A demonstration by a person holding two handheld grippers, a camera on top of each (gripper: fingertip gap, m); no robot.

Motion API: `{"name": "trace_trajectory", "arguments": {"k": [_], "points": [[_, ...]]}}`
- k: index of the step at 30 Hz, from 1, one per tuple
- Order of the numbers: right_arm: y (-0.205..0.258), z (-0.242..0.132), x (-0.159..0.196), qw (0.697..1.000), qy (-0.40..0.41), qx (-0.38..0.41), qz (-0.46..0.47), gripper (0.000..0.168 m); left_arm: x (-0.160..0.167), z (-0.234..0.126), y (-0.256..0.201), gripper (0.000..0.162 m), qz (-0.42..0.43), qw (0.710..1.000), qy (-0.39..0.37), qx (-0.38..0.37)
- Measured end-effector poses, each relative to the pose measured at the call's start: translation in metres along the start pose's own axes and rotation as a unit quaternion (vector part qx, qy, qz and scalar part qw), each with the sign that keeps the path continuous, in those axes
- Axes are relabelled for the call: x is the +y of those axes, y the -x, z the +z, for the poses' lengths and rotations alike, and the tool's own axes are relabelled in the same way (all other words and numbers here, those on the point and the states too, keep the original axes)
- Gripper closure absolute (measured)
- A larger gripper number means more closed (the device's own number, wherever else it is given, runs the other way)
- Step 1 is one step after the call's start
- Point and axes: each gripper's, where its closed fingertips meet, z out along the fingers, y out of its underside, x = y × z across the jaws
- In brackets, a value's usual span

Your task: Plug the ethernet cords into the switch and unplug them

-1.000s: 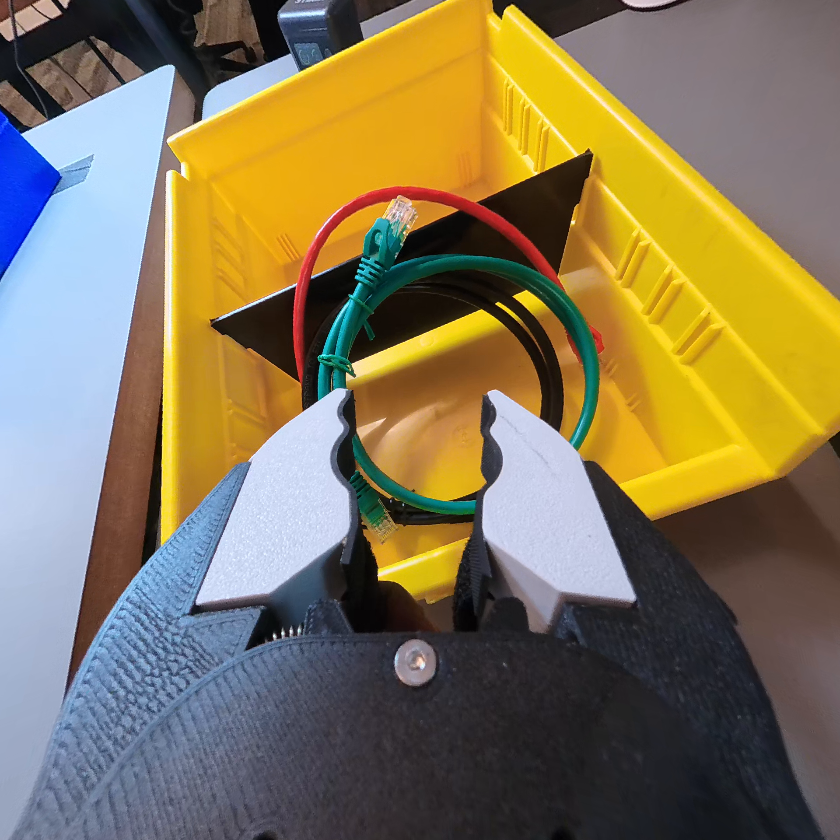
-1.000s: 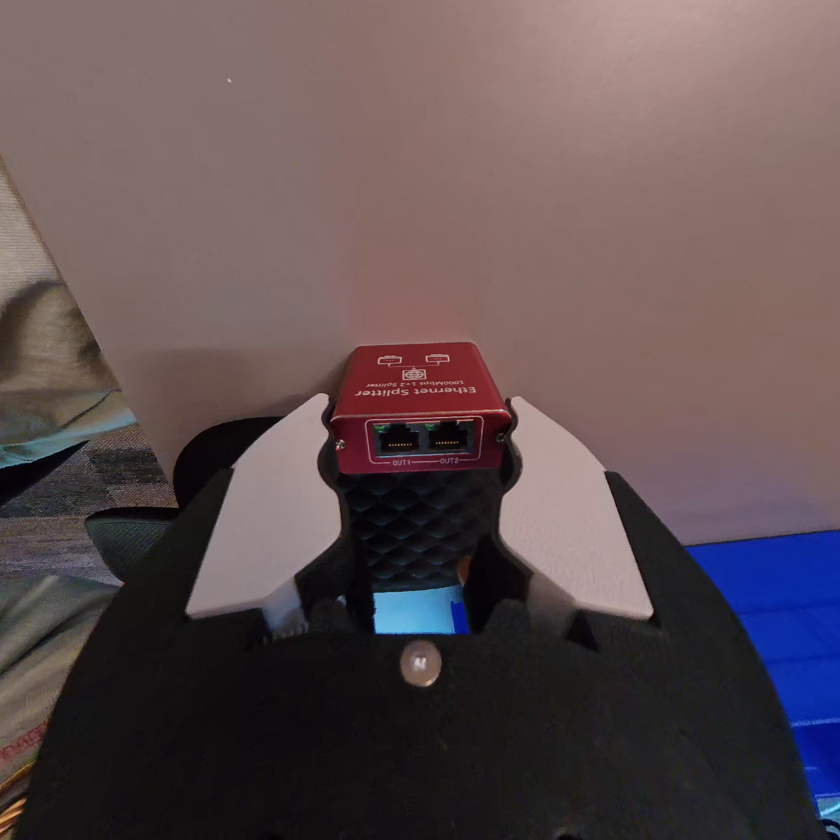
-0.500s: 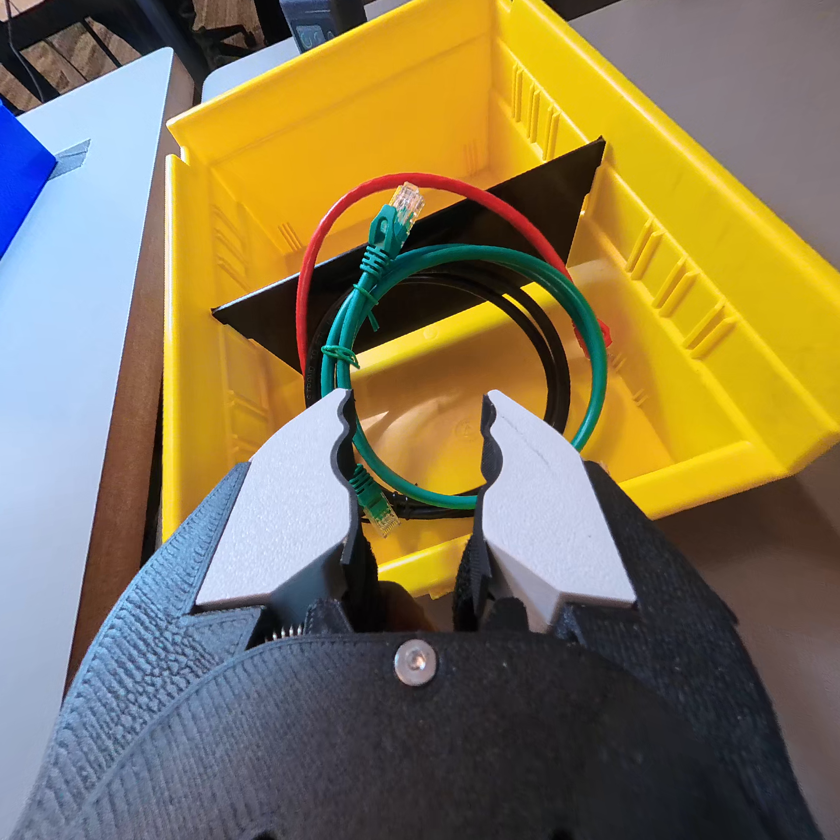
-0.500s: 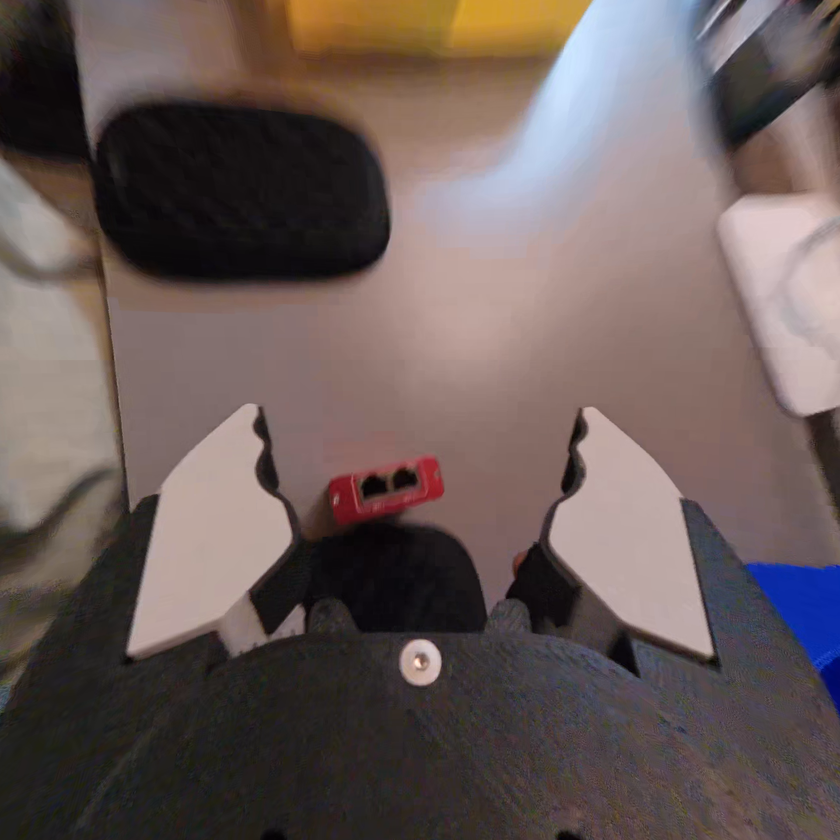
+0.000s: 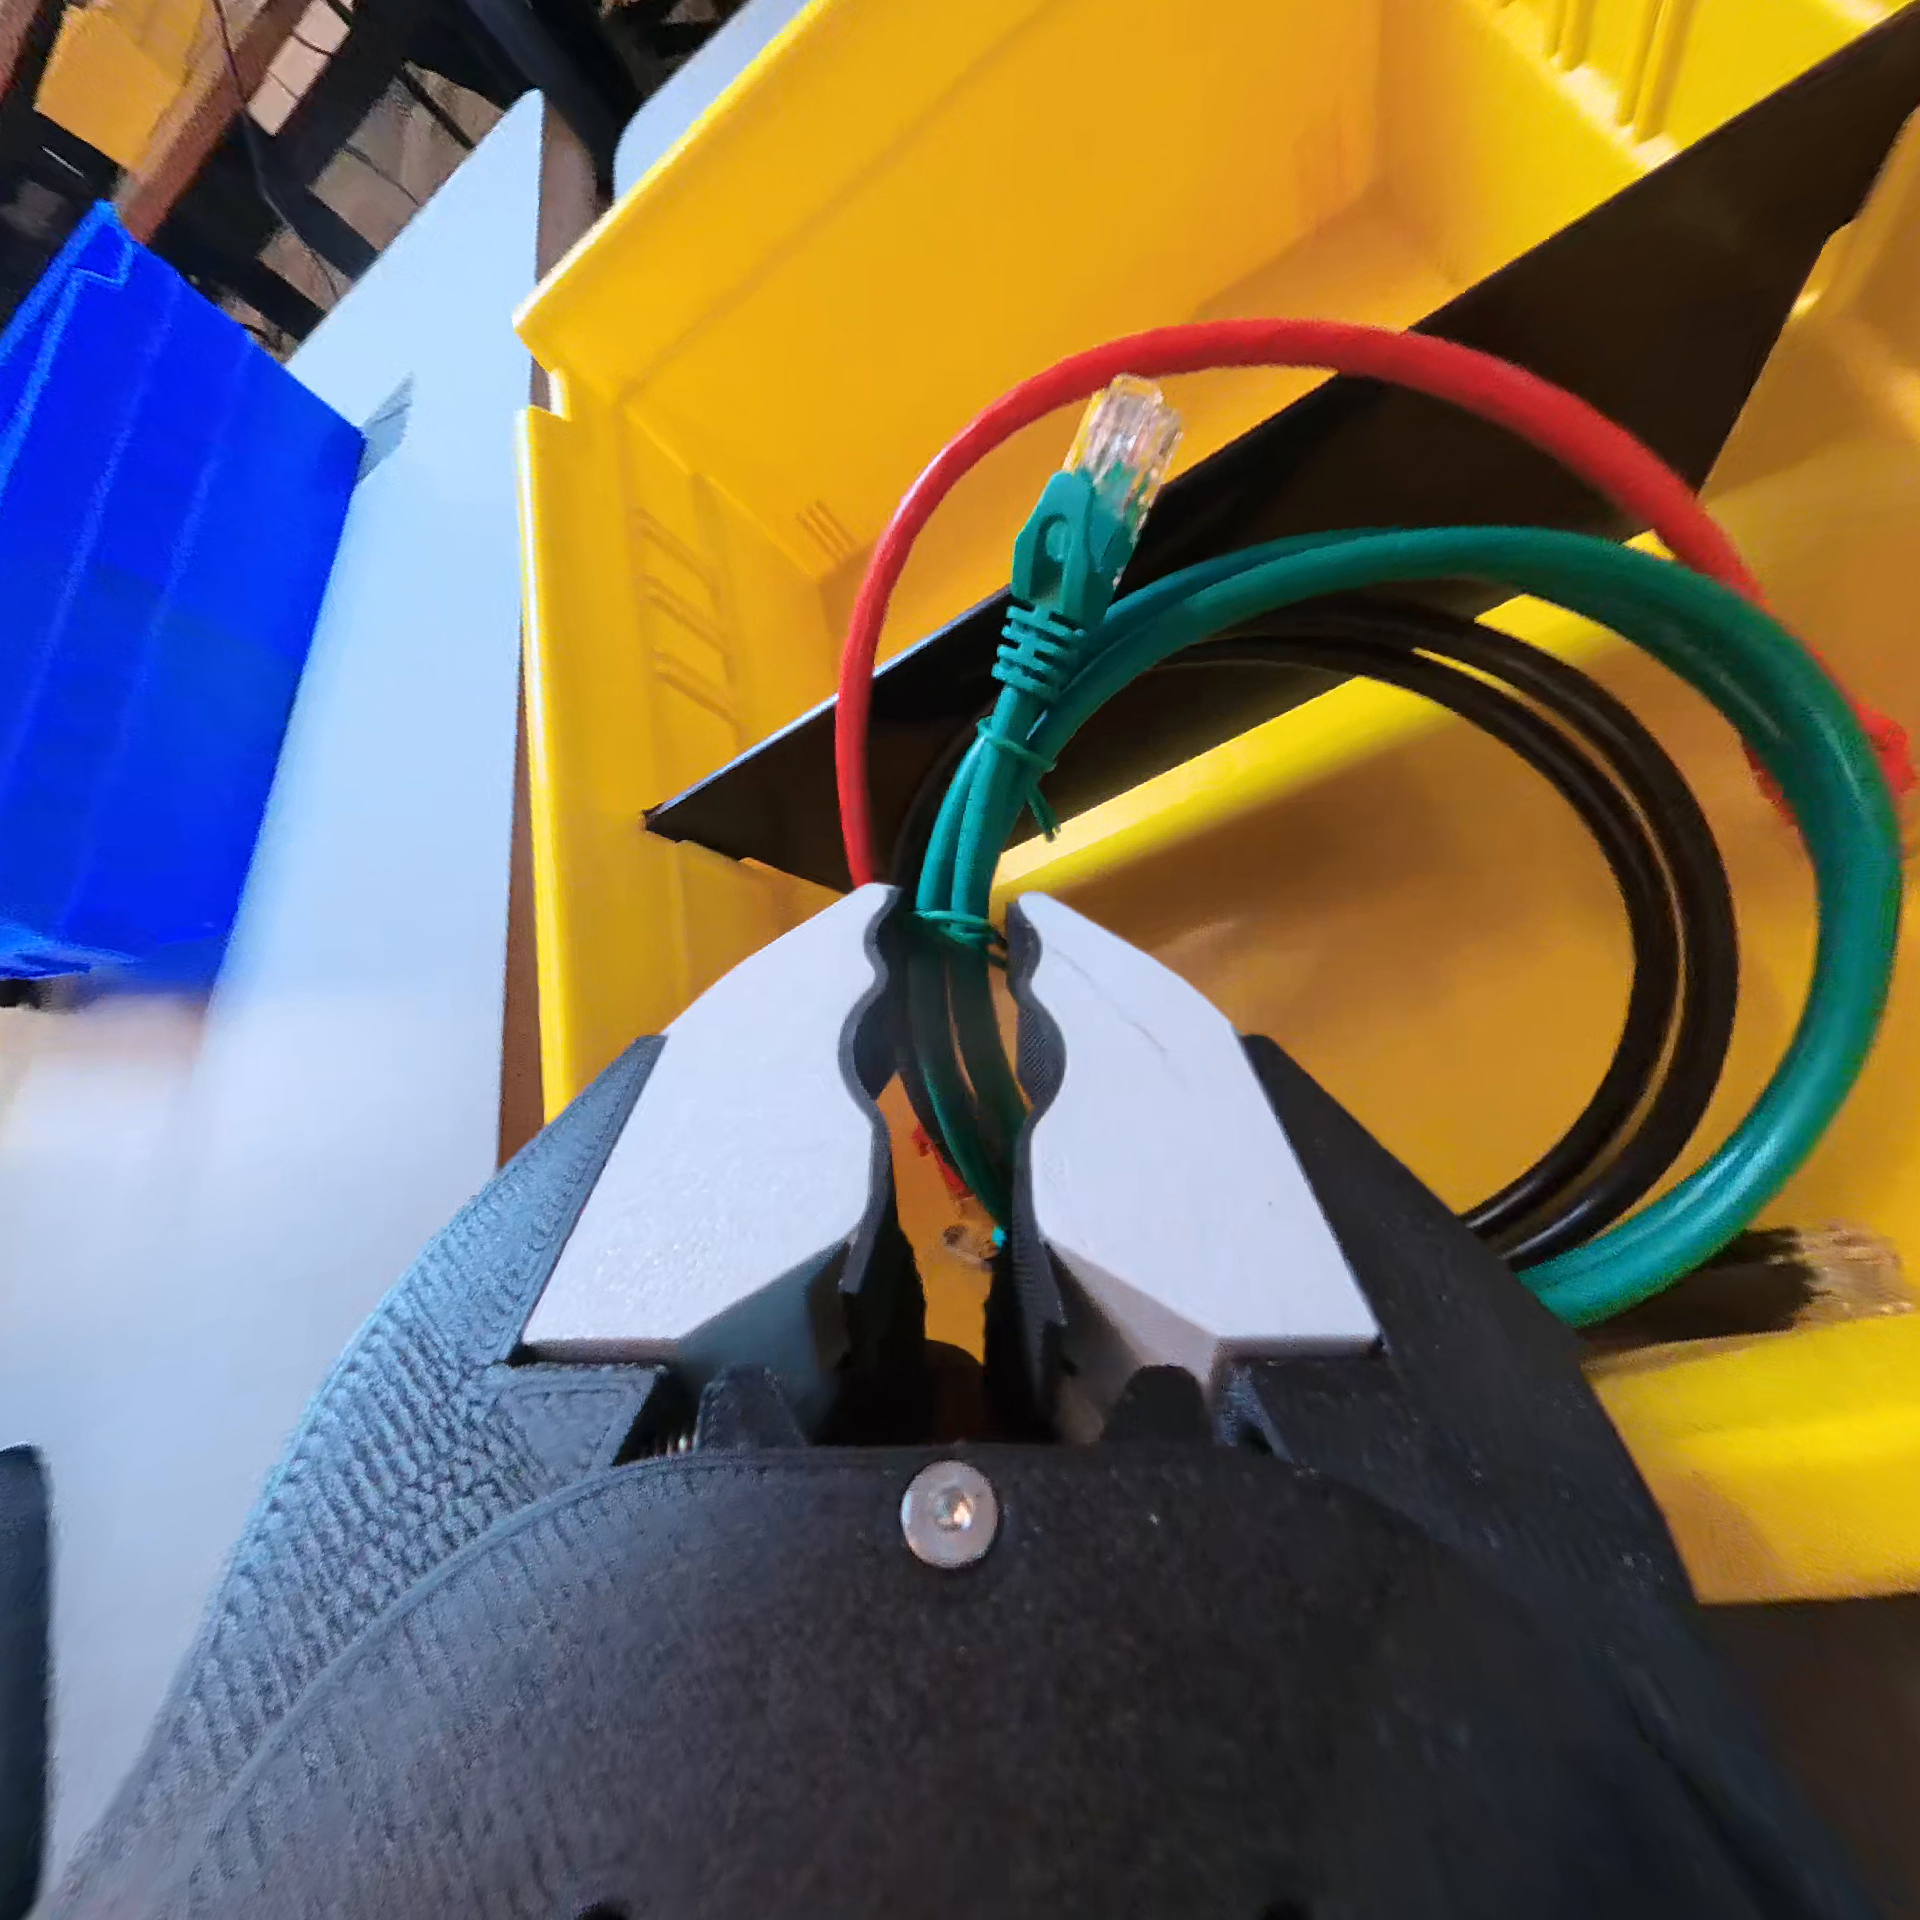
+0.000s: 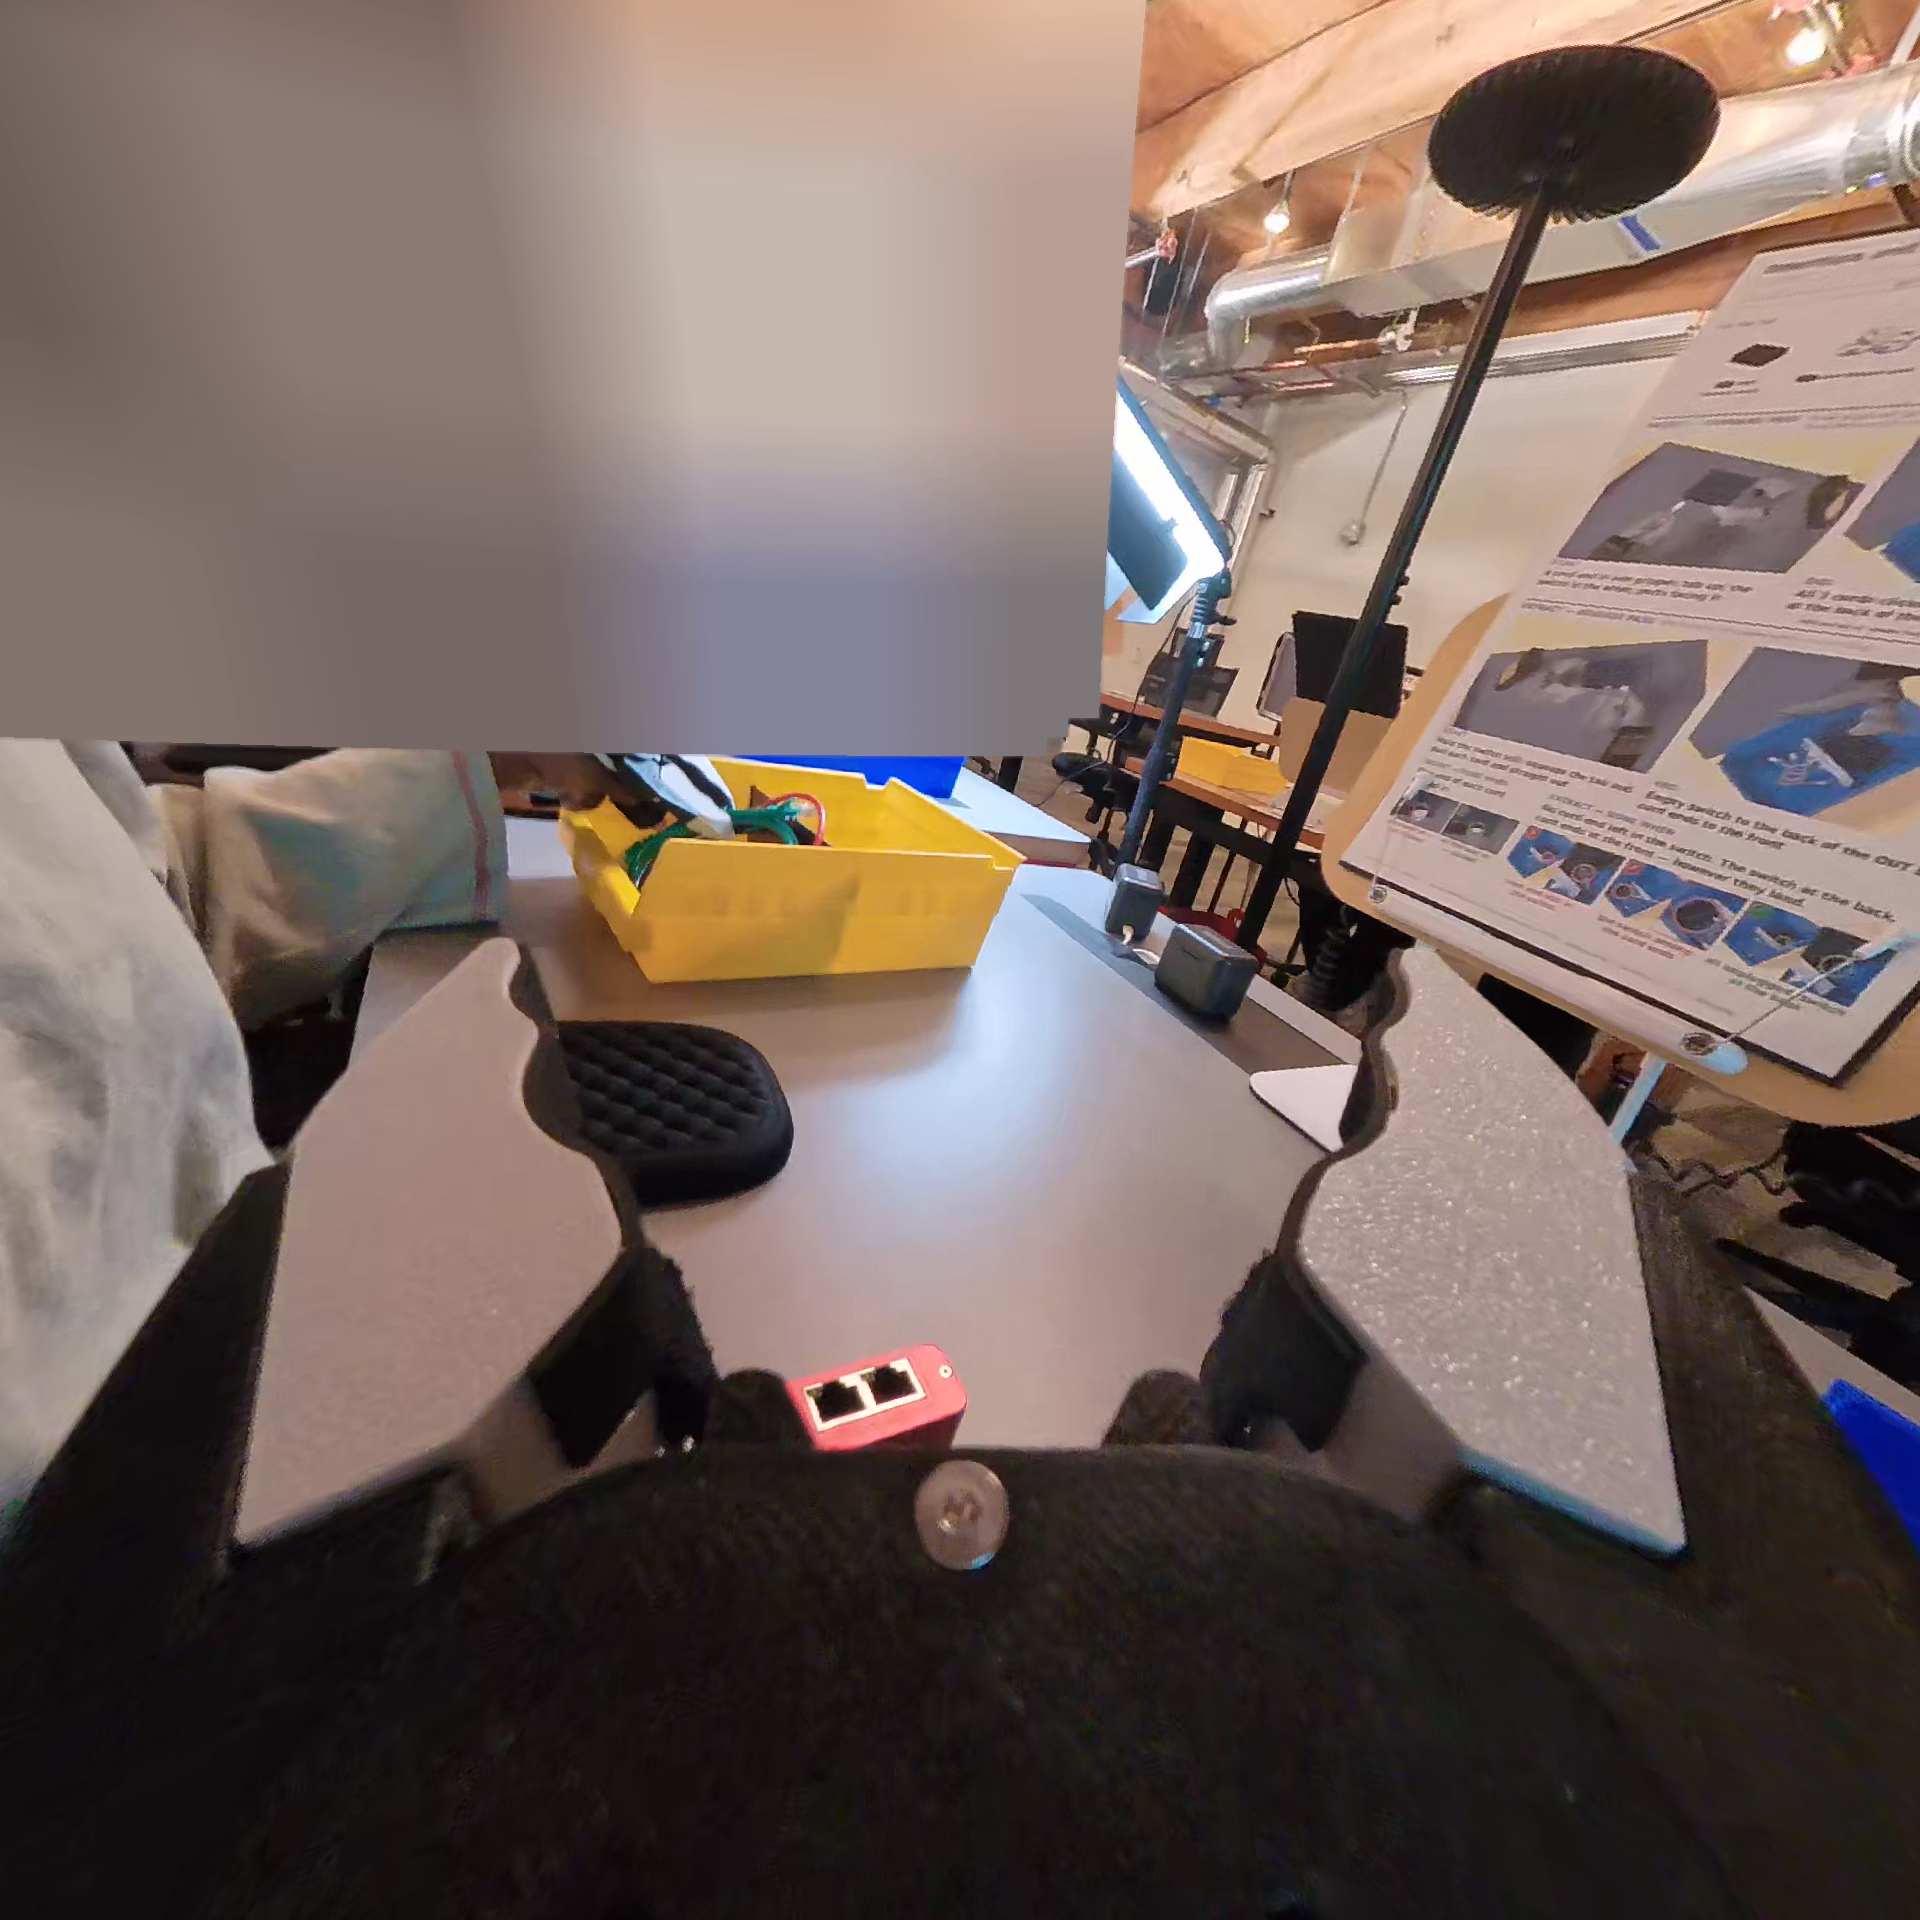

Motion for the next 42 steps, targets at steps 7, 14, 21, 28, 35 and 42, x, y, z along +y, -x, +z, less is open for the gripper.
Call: {"name": "trace_trajectory", "arguments": {"k": [7, 14, 21, 28, 35, 42], "points": [[0.000, 0.005, 0.009, 0.999, 0.030, 0.010, 0.014, 0.023, -0.033, -0.048, 0.017, 0.146, 0.034, 0.998, -0.041, -0.030], [0.001, 0.005, 0.012, 0.999, 0.036, 0.016, 0.001, 0.025, -0.088, -0.113, 0.035, 0.147, 0.054, 0.986, -0.142, -0.071], [0.021, 0.024, 0.013, 0.997, 0.036, -0.010, -0.075, 0.048, -0.135, -0.166, -0.018, 0.146, 0.055, 0.959, -0.273, 0.049], [0.075, 0.065, 0.013, 0.980, 0.018, -0.082, -0.180, 0.106, -0.152, -0.202, -0.141, 0.146, 0.105, 0.901, -0.327, 0.266], [0.103, 0.109, 0.025, 0.965, 0.043, -0.126, -0.226, 0.118, -0.145, -0.212, -0.225, 0.146, 0.151, 0.857, -0.321, 0.374], [0.109, 0.118, 0.035, 0.958, 0.055, -0.151, -0.239, 0.145, -0.140, -0.214, -0.249, 0.146, 0.155, 0.836, -0.315, 0.422]]}}
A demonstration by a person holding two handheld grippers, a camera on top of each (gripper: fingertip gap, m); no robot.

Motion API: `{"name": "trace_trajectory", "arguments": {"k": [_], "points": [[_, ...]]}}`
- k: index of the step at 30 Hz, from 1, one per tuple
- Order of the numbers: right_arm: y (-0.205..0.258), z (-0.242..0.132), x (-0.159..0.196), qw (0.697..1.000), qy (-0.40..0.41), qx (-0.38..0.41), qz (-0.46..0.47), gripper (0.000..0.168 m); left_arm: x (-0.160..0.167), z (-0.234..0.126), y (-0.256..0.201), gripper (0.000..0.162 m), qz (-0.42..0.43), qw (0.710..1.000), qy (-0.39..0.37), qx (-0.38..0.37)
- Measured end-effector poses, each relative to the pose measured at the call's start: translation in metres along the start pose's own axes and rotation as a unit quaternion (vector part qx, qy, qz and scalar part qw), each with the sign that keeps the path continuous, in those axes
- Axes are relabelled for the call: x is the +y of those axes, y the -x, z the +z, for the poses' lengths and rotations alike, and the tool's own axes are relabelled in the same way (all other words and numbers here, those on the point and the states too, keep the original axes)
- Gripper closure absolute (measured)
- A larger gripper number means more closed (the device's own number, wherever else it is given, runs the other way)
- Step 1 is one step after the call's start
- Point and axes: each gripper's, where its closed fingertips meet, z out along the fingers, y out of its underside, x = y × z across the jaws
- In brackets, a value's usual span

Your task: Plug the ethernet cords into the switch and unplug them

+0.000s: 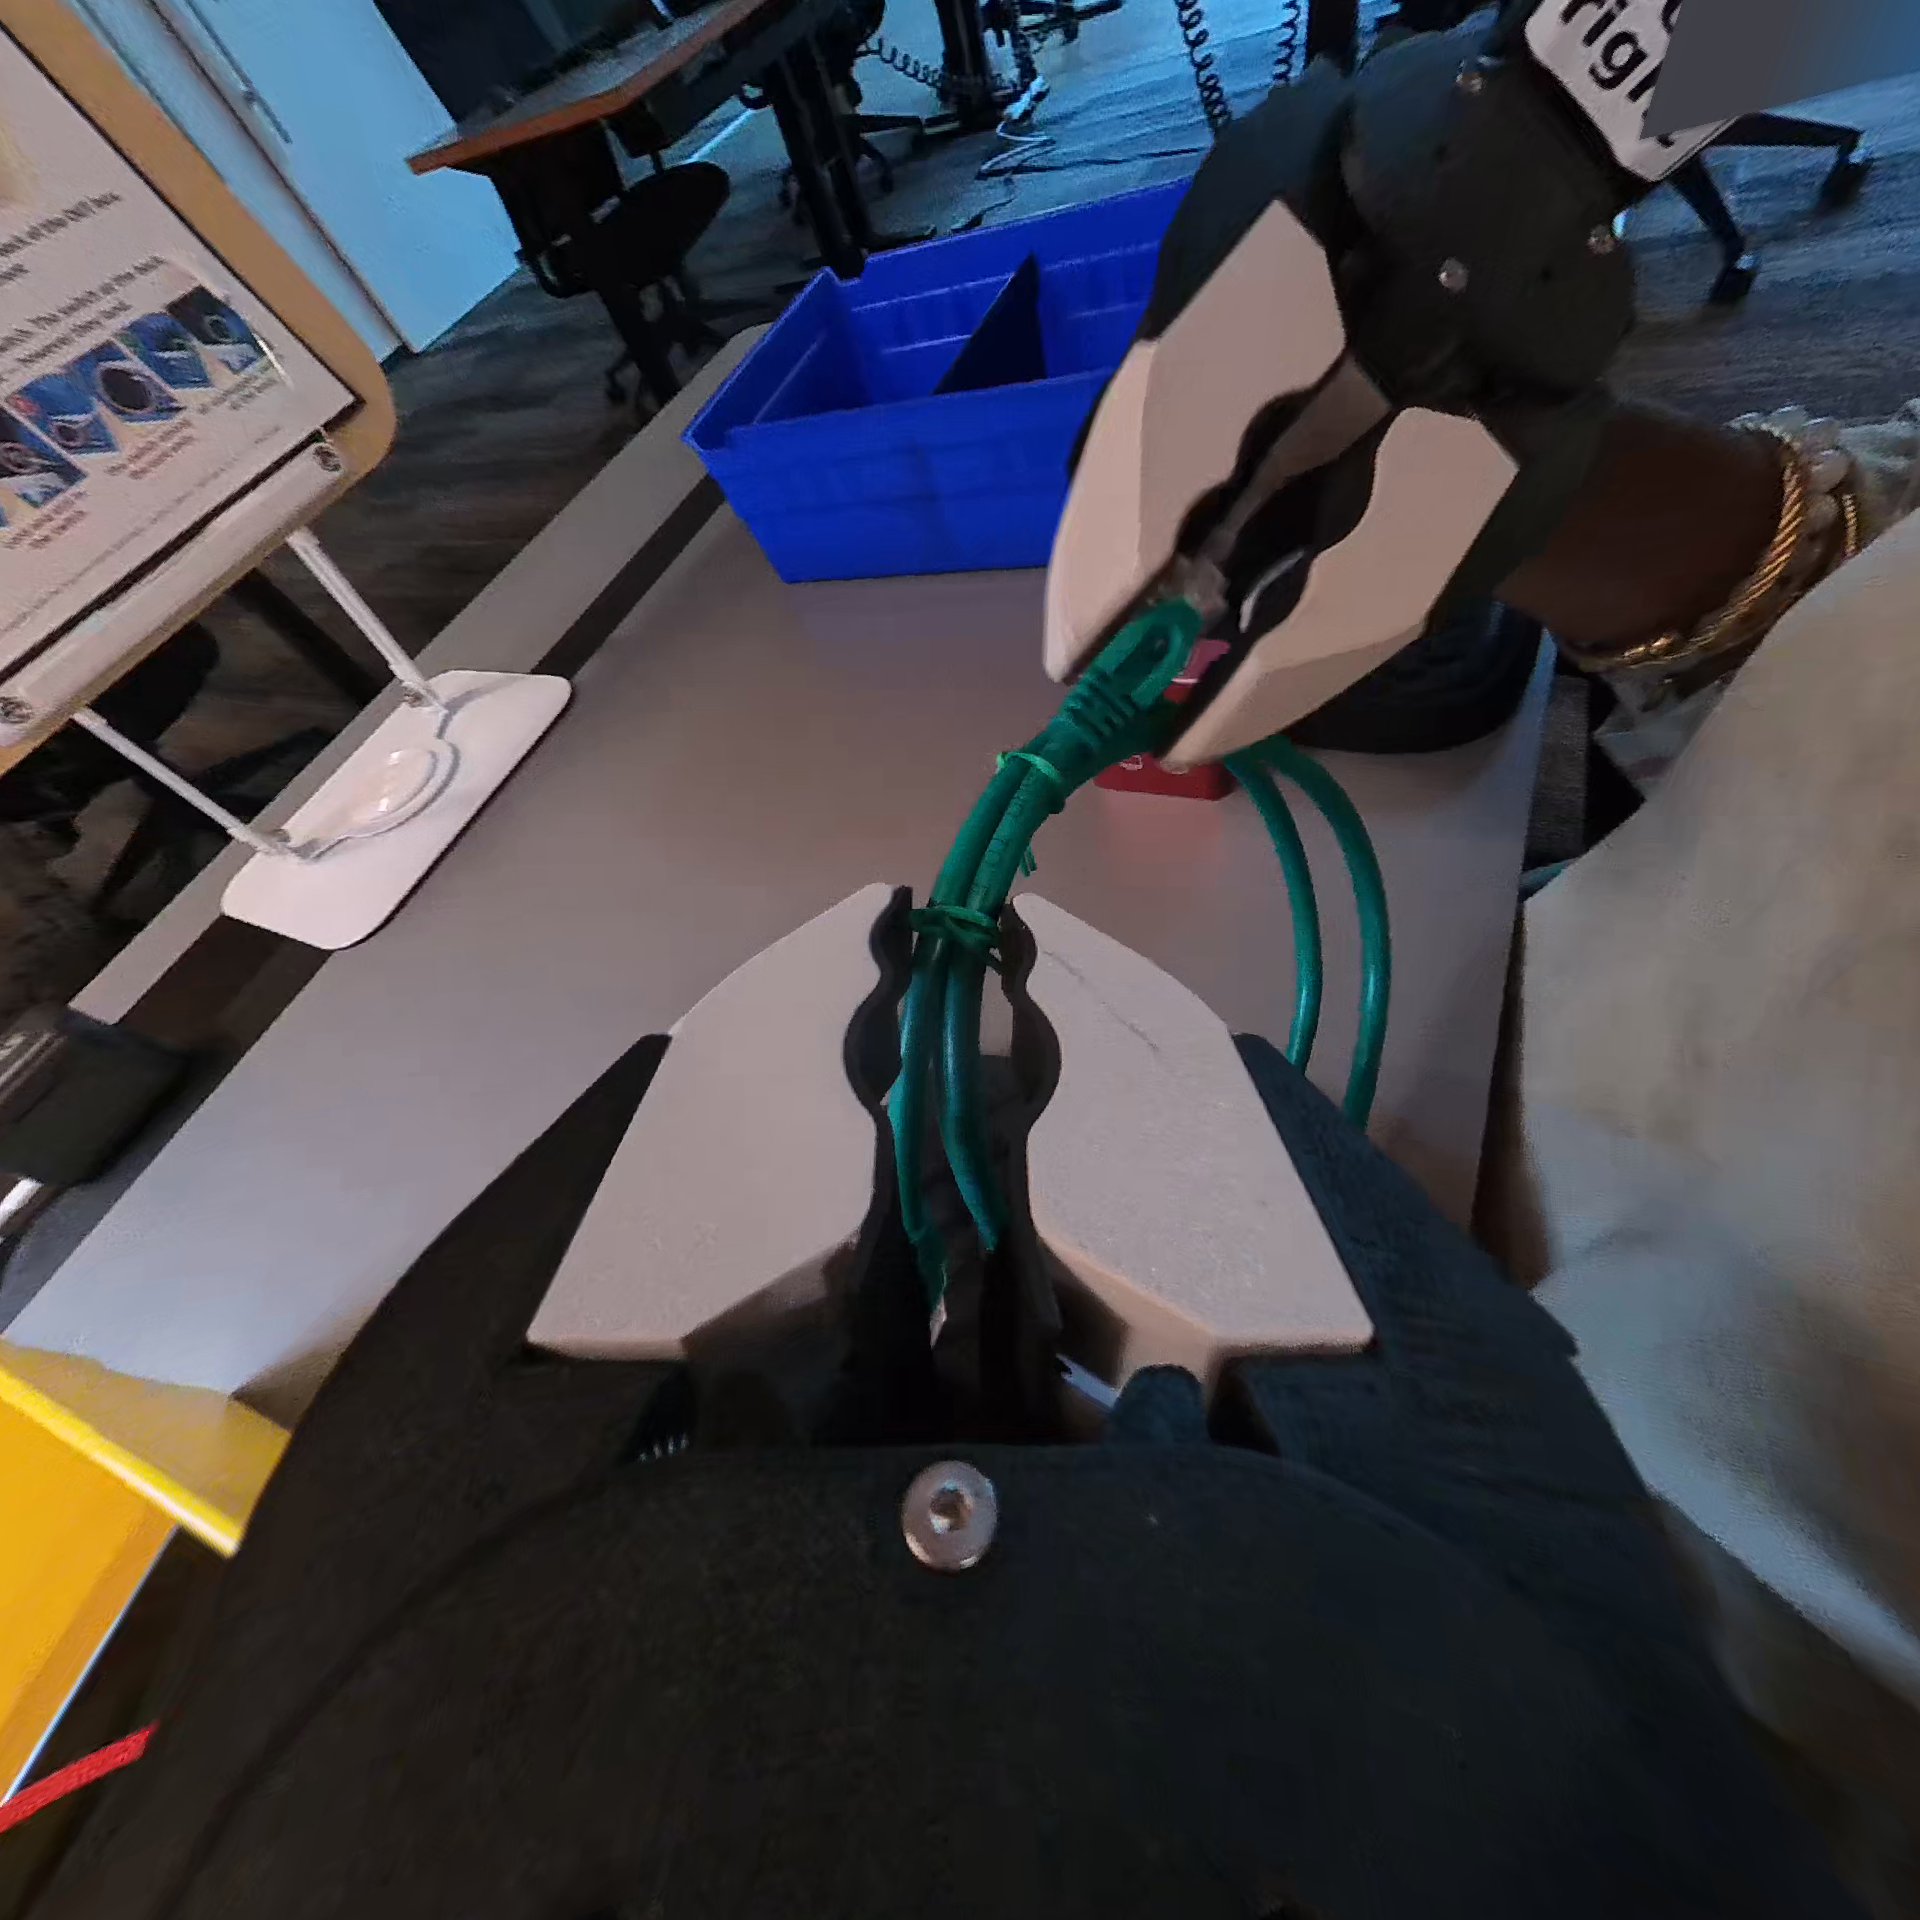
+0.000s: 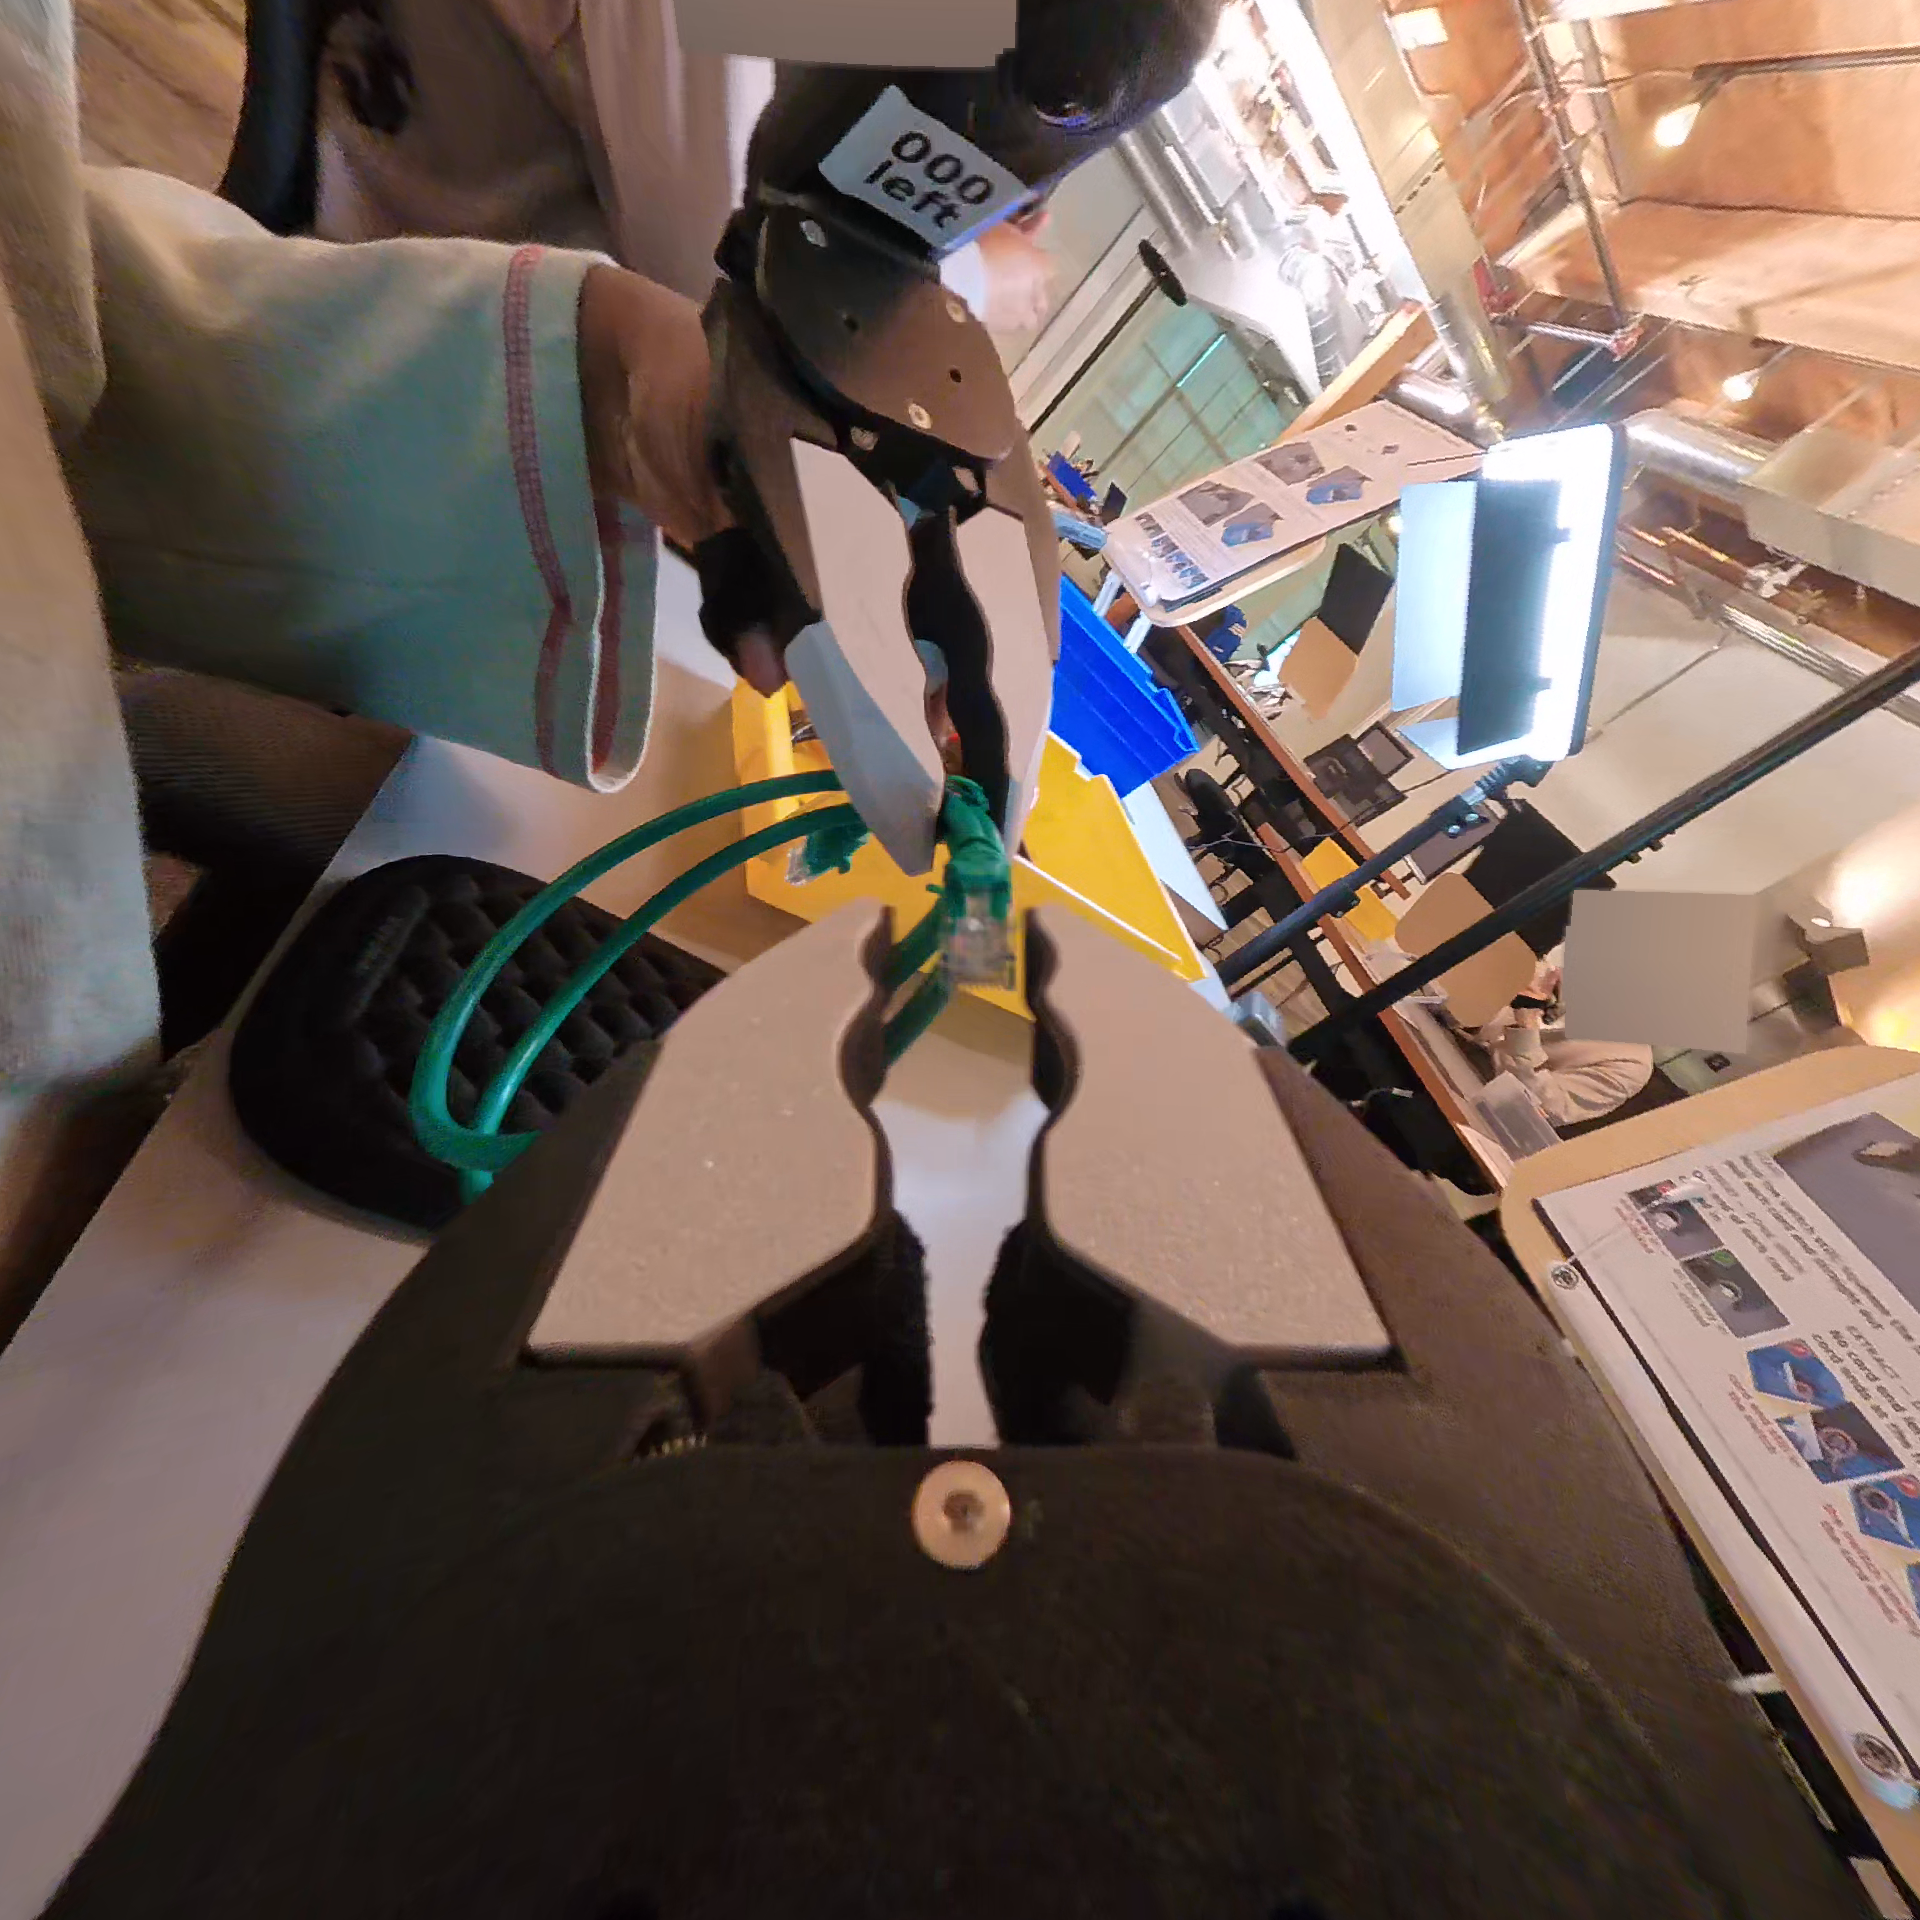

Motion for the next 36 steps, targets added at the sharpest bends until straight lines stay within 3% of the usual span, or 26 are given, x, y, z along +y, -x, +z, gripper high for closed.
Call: {"name": "trace_trajectory", "arguments": {"k": [1, 4, 5, 7, 13, 30, 31, 33, 34, 36], "points": [[0.001, 0.000, 0.000, 1.000, 0.000, -0.003, 0.000, 0.154, 0.001, 0.001, -0.002, 0.146, -0.001, 1.000, 0.001, 0.005], [0.003, -0.003, -0.001, 0.999, -0.015, -0.016, 0.039, 0.156, 0.004, 0.005, -0.011, 0.141, 0.029, 0.999, -0.003, 0.029], [0.005, -0.004, 0.001, 0.997, -0.018, -0.028, 0.064, 0.156, 0.001, 0.006, -0.014, 0.129, 0.049, 0.998, -0.016, 0.031], [0.011, -0.004, 0.006, 0.994, -0.018, -0.049, 0.098, 0.156, -0.009, 0.008, -0.025, 0.122, 0.089, 0.994, -0.048, 0.044], [0.017, -0.005, 0.006, 0.986, -0.050, -0.065, 0.147, 0.155, -0.014, 0.019, -0.039, 0.152, 0.111, 0.988, -0.067, 0.079], [0.029, -0.016, 0.004, 0.981, -0.044, -0.103, 0.159, 0.156, -0.002, 0.009, -0.051, 0.156, 0.087, 0.988, -0.032, 0.125], [0.029, -0.017, 0.005, 0.982, -0.039, -0.101, 0.157, 0.156, 0.000, 0.008, -0.049, 0.160, 0.083, 0.989, -0.025, 0.122], [0.009, -0.035, 0.012, 0.983, -0.041, -0.046, 0.170, 0.155, 0.045, -0.004, -0.007, 0.162, 0.088, 0.990, 0.108, 0.021], [-0.009, -0.055, 0.007, 0.978, -0.083, -0.011, 0.192, 0.156, 0.060, -0.013, 0.003, 0.162, 0.081, 0.989, 0.127, 0.012], [-0.024, -0.081, 0.000, 0.973, -0.120, 0.014, 0.199, 0.156, 0.029, -0.020, -0.007, 0.162, 0.023, 0.998, 0.003, 0.065]]}}
